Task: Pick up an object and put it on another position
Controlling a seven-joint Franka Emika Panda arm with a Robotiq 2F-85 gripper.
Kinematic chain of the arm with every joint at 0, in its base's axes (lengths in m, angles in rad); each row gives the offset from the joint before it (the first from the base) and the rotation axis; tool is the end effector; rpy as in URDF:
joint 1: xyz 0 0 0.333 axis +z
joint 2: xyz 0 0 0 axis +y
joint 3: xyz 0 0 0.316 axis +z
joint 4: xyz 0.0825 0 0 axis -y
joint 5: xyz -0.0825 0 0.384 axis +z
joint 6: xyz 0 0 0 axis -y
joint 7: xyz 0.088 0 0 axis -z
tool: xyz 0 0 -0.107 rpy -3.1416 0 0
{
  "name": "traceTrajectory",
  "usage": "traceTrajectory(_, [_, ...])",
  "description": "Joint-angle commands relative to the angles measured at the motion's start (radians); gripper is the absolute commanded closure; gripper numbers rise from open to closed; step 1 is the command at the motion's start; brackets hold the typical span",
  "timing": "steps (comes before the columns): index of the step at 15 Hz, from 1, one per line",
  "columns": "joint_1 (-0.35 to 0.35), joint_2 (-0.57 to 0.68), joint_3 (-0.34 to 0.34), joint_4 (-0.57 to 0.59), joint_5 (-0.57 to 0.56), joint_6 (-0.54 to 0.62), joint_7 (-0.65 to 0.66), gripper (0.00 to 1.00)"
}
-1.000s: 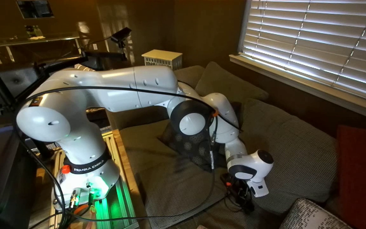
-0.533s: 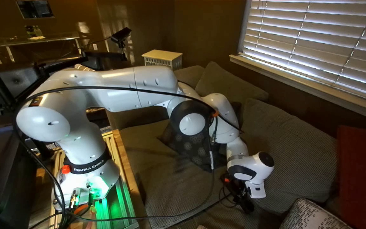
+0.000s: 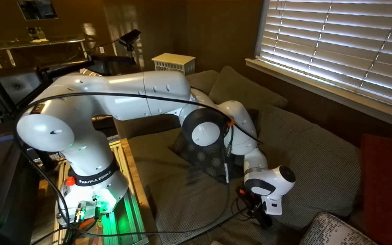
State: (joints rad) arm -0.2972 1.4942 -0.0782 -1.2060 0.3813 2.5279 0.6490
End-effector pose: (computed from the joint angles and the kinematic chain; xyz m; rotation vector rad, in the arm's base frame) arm 0.5866 -0.2276 -0.1559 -2.4334 1.8291 0.2649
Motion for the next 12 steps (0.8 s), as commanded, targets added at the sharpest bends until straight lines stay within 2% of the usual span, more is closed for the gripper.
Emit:
traceTrajectory(1, [-0.024,0.000,0.012,0.013,0.027,-0.027,0.003,0.09])
traceTrajectory(2, [-0.033,0.000,0.019,0.019,0.028,-0.021,-0.010,0.04])
traceTrajectory(3, [-0.009,0.000,-0.003,0.005,0.010,-0.010,0.000,0.00])
traceTrajectory(4, [-0.011,-0.001,-0.004,0.007,0.010,-0.010,0.000,0.15])
traceTrajectory(6, [-0.010,-0.001,-0.005,0.007,0.010,-0.010,0.000,0.01])
traceTrajectory(8, [-0.009,-0.001,-0.005,0.007,0.010,-0.010,0.000,0.00])
traceTrajectory(10, [0.001,-0.001,-0.026,0.025,0.012,-0.040,0.054,0.00])
traceTrajectory(12, [0.003,-0.003,-0.027,0.023,0.016,-0.010,0.069,0.00])
